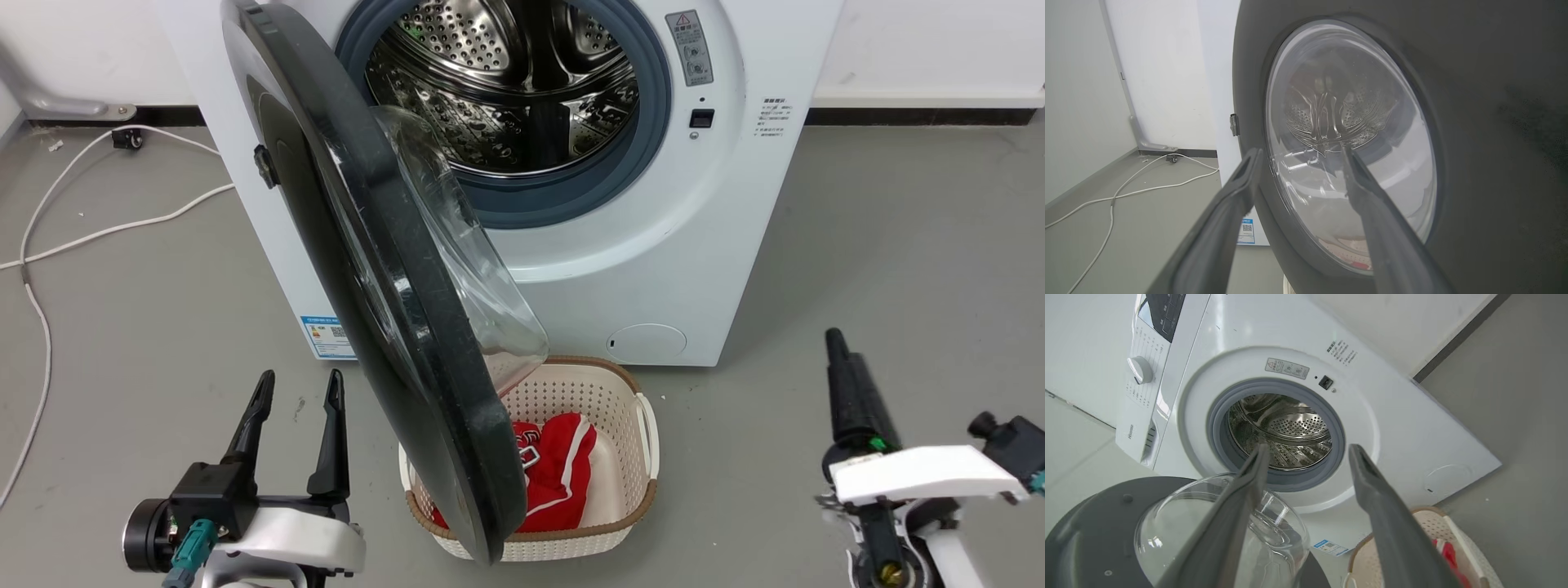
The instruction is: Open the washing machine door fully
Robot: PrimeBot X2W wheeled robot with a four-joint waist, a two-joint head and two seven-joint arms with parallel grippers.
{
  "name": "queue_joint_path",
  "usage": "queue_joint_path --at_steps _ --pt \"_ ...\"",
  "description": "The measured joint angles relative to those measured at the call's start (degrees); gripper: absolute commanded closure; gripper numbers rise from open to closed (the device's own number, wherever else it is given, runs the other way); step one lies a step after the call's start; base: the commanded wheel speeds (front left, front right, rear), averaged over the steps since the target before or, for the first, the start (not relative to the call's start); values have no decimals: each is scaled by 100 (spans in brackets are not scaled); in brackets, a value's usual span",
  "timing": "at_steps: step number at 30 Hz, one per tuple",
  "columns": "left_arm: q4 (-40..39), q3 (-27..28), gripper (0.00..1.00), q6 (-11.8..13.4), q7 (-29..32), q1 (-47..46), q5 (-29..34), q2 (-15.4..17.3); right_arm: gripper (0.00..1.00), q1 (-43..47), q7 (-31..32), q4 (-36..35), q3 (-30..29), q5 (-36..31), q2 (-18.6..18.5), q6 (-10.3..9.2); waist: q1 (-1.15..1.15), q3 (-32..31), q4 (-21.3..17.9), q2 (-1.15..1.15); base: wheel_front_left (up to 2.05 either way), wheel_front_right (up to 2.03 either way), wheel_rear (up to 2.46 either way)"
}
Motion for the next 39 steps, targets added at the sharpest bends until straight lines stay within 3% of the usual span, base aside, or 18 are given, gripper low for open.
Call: queue_joint_path --at_steps 3,10,13,17,23,39 --pt "3 35 0 -7 0 1 3 -1 0 107 -296 -110 -187 -1049 -110 0 0 -14 1 0 0 0 0" --pt "-14 108 0 -19 0 0 44 -1 0 426 -408 -1016 -932 -4389 -35 1 0 -15 -16 0 0 0 0" --pt "-24 124 0 -19 0 -2 54 0 0 629 -410 -1472 -1014 -5332 57 1 0 -16 -22 0 0 0 0" --pt "-29 122 0 -19 0 -5 93 -1 0 889 -371 -1907 -947 -6123 83 2 0 -27 -35 0 0 0 0" --pt "-41 120 0 -21 0 -5 102 -1 0 1261 -252 -2131 -837 -6127 97 2 1 -14 -66 0 0 0 0" --pt "-38 110 0 -31 0 -29 159 -1 0 1327 -271 -1595 -855 -5768 99 2 1 4 -120 0 0 0 0"
